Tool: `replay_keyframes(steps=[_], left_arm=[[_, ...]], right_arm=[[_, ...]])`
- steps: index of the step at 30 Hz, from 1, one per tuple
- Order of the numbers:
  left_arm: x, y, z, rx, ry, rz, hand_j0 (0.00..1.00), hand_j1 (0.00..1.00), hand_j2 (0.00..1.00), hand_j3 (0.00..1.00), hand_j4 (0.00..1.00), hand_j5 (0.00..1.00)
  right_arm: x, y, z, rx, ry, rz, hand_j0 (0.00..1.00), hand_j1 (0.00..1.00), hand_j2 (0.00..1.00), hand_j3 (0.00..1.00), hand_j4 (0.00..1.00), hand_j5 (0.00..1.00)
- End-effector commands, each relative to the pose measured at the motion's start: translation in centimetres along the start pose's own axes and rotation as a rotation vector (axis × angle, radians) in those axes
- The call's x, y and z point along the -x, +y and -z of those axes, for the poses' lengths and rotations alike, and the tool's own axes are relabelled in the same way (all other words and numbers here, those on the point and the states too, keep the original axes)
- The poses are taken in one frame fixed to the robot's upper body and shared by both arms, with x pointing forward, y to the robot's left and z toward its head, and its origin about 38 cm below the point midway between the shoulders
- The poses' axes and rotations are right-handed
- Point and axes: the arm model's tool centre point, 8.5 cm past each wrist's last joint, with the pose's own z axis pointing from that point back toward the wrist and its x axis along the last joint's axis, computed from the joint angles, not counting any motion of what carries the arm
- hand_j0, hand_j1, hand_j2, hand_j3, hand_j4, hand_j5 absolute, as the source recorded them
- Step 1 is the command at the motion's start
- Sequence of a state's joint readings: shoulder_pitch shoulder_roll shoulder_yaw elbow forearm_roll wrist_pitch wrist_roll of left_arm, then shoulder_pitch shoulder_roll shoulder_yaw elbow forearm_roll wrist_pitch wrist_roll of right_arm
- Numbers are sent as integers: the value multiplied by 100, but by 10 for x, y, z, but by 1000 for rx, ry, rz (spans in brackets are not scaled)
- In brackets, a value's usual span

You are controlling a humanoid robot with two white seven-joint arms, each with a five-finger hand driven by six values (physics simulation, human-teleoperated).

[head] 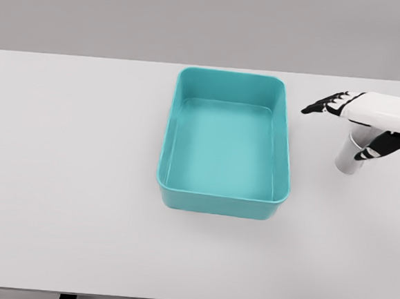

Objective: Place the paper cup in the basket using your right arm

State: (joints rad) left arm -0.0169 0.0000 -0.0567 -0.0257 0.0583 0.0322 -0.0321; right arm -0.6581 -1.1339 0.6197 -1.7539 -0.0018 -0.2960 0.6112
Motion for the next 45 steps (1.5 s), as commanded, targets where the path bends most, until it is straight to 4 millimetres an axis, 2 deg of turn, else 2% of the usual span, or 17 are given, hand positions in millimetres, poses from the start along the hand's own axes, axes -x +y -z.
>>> replay_keyframes(steps=[1,6,10,15,22,37,45], left_arm=[[0,0,0,0,1,0,100,100,100,100,100,100],[0,0,0,0,1,0,100,100,100,100,100,100],[0,0,0,0,0,0,100,100,100,100,100,100],[0,0,0,0,0,0,100,100,100,100,100,100],[0,0,0,0,0,0,100,100,100,100,100,100],[0,0,0,0,0,0,100,100,100,100,100,100],[0,0,0,0,1,0,100,100,100,100,100,100]], right_arm=[[0,-6,-4,18,7,-6,100,100,100,100,100,100],[3,-7,-2,21,22,-6,100,100,100,100,100,100],[23,-6,-10,21,93,-2,100,100,100,100,100,100],[31,16,-9,-21,110,43,100,100,100,100,100,100],[56,28,-14,-27,184,113,100,100,100,100,100,100],[72,39,-18,-46,228,155,100,100,100,100,100,100],[75,47,-11,-53,225,175,100,100,100,100,100,100]])
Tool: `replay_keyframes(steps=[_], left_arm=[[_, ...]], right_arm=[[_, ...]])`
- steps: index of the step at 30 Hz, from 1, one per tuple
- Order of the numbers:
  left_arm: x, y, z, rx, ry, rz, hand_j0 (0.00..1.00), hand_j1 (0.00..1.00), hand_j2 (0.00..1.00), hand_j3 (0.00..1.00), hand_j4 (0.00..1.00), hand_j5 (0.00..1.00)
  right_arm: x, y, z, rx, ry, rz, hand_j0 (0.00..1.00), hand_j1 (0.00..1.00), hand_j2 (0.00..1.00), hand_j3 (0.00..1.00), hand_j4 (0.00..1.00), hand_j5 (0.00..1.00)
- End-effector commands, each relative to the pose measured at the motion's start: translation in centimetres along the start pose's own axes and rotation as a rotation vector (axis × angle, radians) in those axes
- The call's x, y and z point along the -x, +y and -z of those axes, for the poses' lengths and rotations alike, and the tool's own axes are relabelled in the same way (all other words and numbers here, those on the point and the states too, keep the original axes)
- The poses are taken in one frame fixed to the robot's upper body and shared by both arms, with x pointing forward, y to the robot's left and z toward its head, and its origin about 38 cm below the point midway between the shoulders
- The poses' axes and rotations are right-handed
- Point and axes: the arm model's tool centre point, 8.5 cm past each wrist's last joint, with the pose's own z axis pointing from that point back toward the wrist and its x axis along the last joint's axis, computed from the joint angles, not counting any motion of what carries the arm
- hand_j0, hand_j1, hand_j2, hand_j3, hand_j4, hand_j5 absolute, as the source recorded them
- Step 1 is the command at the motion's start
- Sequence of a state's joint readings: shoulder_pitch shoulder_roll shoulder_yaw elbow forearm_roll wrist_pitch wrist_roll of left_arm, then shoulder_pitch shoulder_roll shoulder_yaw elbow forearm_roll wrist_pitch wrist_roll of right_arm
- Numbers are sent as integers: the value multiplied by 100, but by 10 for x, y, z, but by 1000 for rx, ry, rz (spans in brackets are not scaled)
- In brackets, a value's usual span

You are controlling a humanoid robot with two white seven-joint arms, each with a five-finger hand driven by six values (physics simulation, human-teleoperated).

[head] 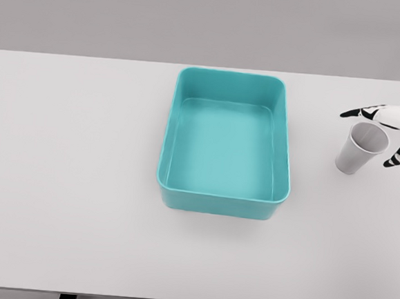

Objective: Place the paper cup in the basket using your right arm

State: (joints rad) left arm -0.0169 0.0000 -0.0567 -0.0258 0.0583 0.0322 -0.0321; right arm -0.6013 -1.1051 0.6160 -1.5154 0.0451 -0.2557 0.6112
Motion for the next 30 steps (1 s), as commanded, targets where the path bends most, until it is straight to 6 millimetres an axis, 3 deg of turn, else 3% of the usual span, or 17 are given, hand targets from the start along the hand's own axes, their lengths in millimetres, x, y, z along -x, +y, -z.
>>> replay_keyframes(steps=[1,16,21,30], left_arm=[[0,0,0,0,1,0,100,100,100,100,100,100],[0,0,0,0,1,0,100,100,100,100,100,100],[0,0,0,0,0,0,100,100,100,100,100,100],[0,0,0,0,0,0,100,100,100,100,100,100]], right_arm=[[3,4,4,-4,2,17,100,100,100,100,100,100],[13,7,9,-2,16,44,100,100,100,100,100,100],[13,15,24,-9,16,44,100,100,100,100,100,100],[14,14,23,-10,20,41,100,100,100,100,100,100]])
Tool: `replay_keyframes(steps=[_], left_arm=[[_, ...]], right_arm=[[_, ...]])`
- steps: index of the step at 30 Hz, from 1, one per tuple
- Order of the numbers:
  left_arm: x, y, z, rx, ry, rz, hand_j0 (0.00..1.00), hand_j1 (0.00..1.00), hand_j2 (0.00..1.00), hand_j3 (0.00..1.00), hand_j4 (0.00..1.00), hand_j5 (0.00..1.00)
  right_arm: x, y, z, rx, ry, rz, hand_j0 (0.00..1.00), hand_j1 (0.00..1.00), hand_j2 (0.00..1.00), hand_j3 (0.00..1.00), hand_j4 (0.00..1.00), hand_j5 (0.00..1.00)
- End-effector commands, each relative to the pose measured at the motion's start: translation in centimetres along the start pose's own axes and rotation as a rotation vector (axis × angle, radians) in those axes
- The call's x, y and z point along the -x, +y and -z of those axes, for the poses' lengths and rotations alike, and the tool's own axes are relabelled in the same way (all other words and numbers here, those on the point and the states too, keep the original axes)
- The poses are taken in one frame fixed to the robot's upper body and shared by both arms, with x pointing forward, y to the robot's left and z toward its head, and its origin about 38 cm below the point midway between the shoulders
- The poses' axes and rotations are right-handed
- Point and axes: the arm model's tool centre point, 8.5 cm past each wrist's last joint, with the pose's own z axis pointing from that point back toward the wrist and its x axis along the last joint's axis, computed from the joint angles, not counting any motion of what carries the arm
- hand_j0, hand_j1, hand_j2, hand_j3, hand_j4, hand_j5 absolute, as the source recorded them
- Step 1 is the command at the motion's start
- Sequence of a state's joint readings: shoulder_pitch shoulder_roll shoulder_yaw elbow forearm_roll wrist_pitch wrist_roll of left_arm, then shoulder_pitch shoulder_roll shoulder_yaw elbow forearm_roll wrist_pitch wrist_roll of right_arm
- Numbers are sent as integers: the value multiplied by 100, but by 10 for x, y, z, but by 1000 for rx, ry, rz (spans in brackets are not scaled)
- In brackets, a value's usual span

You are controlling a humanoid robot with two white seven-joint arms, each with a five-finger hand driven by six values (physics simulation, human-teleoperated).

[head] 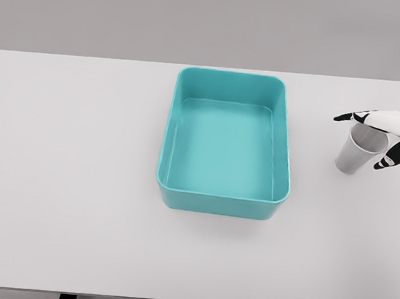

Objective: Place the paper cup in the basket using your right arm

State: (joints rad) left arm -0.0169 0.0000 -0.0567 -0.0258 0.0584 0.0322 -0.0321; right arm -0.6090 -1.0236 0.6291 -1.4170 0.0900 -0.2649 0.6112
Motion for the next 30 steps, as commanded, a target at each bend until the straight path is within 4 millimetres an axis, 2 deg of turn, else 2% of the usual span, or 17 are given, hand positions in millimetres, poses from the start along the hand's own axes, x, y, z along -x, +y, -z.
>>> replay_keyframes(steps=[1,4,8,13,15,18,30], left_arm=[[0,0,0,0,1,0,100,100,100,100,100,100],[0,0,0,0,1,0,100,100,100,100,100,100],[0,0,0,0,0,0,100,100,100,100,100,100],[0,0,0,0,0,0,100,100,100,100,100,100],[0,0,0,0,0,0,100,100,100,100,100,100],[0,0,0,0,1,0,100,100,100,100,100,100],[0,0,0,0,0,0,100,100,100,100,100,100]], right_arm=[[0,0,-1,1,2,2,100,100,100,100,100,100],[0,-2,-1,3,1,-1,99,99,99,99,99,99],[2,-1,-2,-4,20,-24,92,92,92,92,92,92],[2,-1,-3,-6,20,-26,88,88,88,88,88,88],[1,-1,-3,-5,19,-27,81,81,81,81,81,81],[1,-2,-3,-8,27,-40,77,77,77,77,77,77],[1,-3,-6,-9,33,-54,72,72,72,72,72,72]])
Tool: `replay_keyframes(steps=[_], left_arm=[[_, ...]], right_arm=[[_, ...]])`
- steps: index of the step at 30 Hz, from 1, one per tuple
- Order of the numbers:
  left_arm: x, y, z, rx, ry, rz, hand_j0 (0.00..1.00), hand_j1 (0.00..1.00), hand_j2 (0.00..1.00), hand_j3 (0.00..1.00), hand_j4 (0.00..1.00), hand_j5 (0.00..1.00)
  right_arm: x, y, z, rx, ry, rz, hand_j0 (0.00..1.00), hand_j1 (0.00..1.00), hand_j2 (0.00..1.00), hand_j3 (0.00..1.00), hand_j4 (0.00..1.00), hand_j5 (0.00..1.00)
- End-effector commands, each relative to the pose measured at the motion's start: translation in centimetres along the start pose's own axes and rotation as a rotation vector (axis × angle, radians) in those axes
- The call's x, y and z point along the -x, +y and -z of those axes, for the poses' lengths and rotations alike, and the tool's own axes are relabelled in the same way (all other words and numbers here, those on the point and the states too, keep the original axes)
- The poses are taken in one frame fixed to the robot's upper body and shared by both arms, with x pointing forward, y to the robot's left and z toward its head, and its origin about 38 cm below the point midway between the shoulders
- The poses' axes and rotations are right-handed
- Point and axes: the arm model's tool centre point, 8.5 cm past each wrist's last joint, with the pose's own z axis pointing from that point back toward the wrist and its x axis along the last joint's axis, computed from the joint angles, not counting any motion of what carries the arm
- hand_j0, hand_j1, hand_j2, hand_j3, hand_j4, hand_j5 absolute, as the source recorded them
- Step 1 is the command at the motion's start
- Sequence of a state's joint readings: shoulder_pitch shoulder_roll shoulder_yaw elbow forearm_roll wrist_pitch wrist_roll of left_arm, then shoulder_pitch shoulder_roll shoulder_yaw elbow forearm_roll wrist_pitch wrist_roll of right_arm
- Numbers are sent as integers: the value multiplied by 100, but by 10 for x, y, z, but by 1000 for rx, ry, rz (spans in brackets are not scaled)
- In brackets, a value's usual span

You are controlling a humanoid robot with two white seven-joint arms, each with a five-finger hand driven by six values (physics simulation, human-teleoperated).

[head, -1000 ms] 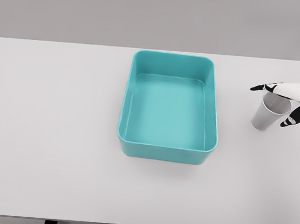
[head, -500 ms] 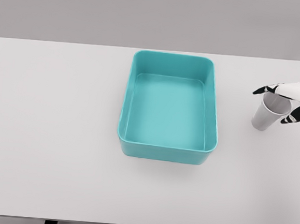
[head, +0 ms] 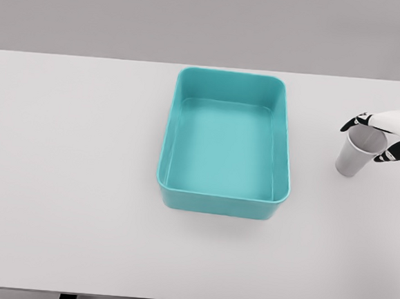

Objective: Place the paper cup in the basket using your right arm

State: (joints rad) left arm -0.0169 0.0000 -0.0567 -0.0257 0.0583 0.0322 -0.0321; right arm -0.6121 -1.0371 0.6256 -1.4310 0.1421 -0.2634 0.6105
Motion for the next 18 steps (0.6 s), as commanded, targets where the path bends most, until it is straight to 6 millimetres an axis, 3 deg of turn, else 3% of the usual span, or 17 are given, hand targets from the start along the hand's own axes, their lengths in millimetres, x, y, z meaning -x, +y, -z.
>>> replay_keyframes(steps=[1,18], left_arm=[[0,0,0,0,1,0,100,100,100,100,100,100],[0,0,0,0,1,0,100,100,100,100,100,100]], right_arm=[[0,-3,-3,6,2,-2,68,68,68,68,68,68],[-17,-35,-26,52,-15,-85,68,68,68,68,68,68]])
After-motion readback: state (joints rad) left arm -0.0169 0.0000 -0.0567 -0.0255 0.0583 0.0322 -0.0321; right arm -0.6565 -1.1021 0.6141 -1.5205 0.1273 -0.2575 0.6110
